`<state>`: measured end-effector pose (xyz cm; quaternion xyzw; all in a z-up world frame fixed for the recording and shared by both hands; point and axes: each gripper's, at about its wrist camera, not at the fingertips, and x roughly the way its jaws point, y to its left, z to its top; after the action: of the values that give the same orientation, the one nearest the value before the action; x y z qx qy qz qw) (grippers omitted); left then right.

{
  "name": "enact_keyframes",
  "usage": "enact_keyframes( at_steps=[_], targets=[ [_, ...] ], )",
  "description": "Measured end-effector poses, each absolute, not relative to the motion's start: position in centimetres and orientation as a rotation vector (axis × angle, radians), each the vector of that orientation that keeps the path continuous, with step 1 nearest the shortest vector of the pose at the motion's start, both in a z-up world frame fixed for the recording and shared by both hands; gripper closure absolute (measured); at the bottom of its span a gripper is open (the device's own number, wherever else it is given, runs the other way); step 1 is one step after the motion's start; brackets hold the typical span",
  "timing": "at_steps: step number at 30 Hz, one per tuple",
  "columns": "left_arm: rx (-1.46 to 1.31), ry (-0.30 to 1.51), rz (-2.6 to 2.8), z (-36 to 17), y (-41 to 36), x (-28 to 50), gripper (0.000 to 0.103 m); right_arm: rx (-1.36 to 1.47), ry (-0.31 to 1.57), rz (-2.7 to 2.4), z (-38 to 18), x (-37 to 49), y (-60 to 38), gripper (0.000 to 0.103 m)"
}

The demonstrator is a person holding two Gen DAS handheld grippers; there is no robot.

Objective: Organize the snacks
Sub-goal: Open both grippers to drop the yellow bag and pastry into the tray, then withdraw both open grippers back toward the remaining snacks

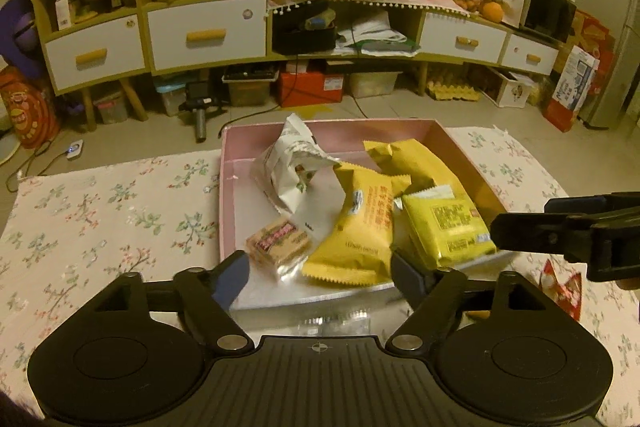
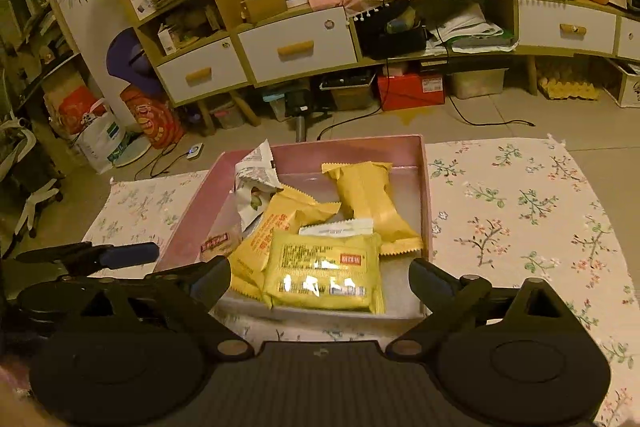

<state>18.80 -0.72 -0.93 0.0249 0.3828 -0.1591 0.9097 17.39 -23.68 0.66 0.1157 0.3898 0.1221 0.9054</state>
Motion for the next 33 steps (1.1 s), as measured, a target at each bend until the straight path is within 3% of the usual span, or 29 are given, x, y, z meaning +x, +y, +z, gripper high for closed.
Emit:
enact_keyframes(
  at_steps=[8,33],
  targets=[
    [0.06,0.805,-0.323,-1.2,0.9,15.5,0.01,0.222,0.808,0.245,1.0,14.8,-23.7,0.028],
    [0.006,0.788,-0.197,-5.5,6.6,8.6,0.006,-0.037,0.809,0.224,-2.7,7.2,-23.8,0.026]
  ],
)
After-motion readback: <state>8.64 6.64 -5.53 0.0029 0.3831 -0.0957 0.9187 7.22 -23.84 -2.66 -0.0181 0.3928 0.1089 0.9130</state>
